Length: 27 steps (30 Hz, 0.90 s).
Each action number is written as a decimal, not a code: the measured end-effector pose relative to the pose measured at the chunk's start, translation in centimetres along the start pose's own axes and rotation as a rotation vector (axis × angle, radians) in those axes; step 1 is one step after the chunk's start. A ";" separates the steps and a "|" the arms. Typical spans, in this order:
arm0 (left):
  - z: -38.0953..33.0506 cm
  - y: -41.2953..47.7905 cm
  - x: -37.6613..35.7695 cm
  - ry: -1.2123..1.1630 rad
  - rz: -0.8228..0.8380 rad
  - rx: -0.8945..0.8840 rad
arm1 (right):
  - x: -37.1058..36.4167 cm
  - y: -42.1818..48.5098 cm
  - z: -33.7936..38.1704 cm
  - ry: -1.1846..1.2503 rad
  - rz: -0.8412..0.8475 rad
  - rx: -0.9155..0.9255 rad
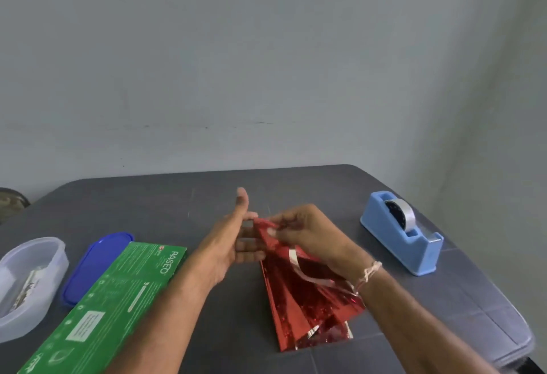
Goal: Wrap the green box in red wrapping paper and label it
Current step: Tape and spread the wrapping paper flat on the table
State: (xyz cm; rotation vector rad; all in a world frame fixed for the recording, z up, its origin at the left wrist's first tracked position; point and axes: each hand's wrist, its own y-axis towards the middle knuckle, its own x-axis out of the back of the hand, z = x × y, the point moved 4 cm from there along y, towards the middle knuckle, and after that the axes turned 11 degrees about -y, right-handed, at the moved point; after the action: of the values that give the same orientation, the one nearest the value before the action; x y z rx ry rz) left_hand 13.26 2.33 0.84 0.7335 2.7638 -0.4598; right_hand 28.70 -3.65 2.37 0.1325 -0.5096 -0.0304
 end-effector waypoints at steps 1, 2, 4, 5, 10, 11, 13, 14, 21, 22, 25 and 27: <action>-0.1 0.1 0.3 0.007 -0.016 0.018 | -0.5 -0.4 0.1 -0.059 0.005 0.032; 0.1 0.4 0.6 0.029 -0.026 0.034 | -1.0 -0.7 0.3 -0.125 0.009 0.060; 0.4 0.8 1.0 0.097 -0.041 0.041 | -1.6 -1.5 0.8 -0.254 0.039 0.113; 0.7 0.9 1.1 0.122 -0.049 0.035 | -1.7 -2.0 1.1 -0.264 0.081 0.133; 2.3 0.6 2.6 -0.010 0.005 -0.015 | 0.6 -3.4 0.5 0.037 -0.081 0.013; 2.4 0.4 2.8 -0.065 0.050 -0.038 | 1.4 -3.2 -0.5 0.064 -0.190 -0.038; 2.9 0.1 3.2 -0.153 0.120 -0.078 | 2.2 -3.0 -3.3 0.086 -0.291 -0.196; 3.0 0.0 3.4 -0.196 0.140 -0.104 | 2.0 -2.9 -5.1 0.103 -0.267 -0.294; 3.3 -1.5 4.4 -0.480 0.236 -0.209 | 0.0 -3.2 -9.4 0.323 -0.015 -0.459; 3.5 -1.6 4.6 -0.471 0.252 -0.194 | 0.3 -3.2 -9.1 0.234 0.011 -0.454; 4.1 -2.2 4.9 -0.290 0.307 -0.144 | 1.5 -3.2 -8.0 0.259 0.005 -0.438; 4.4 -2.5 5.3 -0.102 0.368 -0.090 | 2.7 -3.0 -7.9 0.317 -0.054 -0.408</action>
State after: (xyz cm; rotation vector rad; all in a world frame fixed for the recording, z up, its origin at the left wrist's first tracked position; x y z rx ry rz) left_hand 8.16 0.97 -4.24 1.1314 2.4600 -0.2850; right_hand 34.91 -5.86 -3.53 -0.2463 -0.1760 -0.1625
